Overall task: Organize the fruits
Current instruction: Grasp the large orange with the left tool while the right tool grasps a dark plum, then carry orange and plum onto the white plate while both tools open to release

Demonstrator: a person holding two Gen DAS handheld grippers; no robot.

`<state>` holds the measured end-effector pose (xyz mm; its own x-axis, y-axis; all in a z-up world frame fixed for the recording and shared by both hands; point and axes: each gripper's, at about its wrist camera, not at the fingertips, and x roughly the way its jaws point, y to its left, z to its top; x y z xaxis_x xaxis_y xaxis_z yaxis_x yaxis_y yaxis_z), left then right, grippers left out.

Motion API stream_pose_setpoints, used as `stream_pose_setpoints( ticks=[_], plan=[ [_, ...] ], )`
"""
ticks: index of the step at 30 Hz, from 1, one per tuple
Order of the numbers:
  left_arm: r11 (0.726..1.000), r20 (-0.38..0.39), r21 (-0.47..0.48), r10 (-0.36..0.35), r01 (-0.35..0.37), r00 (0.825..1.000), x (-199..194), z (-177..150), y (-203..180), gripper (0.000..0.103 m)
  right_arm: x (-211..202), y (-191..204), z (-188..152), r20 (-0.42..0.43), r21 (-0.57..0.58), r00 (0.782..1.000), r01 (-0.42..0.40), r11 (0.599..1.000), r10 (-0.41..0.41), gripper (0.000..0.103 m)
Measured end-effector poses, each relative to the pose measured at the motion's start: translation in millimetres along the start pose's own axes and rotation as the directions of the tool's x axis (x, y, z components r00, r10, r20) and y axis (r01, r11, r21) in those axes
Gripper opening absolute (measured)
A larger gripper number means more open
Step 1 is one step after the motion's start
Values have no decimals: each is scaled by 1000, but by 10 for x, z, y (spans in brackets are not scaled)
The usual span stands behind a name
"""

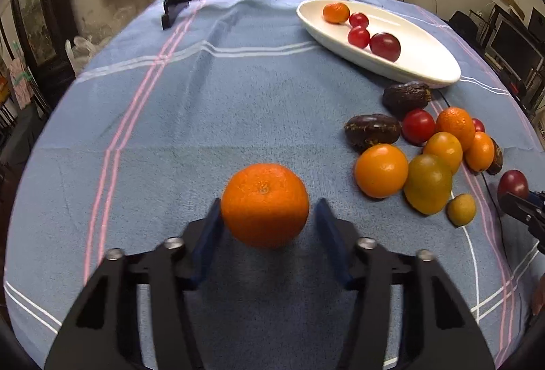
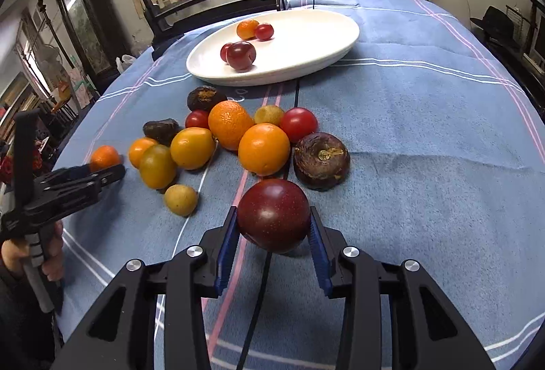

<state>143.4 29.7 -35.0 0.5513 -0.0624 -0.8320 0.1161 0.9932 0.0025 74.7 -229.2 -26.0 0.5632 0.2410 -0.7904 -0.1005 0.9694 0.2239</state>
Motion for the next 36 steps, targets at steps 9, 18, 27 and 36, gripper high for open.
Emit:
stream_pose_setpoints(
  ticks=[9,18,27,36],
  plan=[
    [998,37,28,-51,50,998,-212,310,-91,43,-368,-92,220,110,-33,993,49,998,-45,40],
    [994,164,37,-105,100,981,-337,1292,-438,43,-437,54,989,260,-136,963,111,984,-73,40],
    [996,125,59,-77,70,989,232,1734,-749,43,371,13,1425,148,-169,987,84,982,-59,40],
    [998,101,28,-50,47,994,562,1789,-800,83,876,-55,1529,46,-165,997,76,983,-70,49]
  ],
)
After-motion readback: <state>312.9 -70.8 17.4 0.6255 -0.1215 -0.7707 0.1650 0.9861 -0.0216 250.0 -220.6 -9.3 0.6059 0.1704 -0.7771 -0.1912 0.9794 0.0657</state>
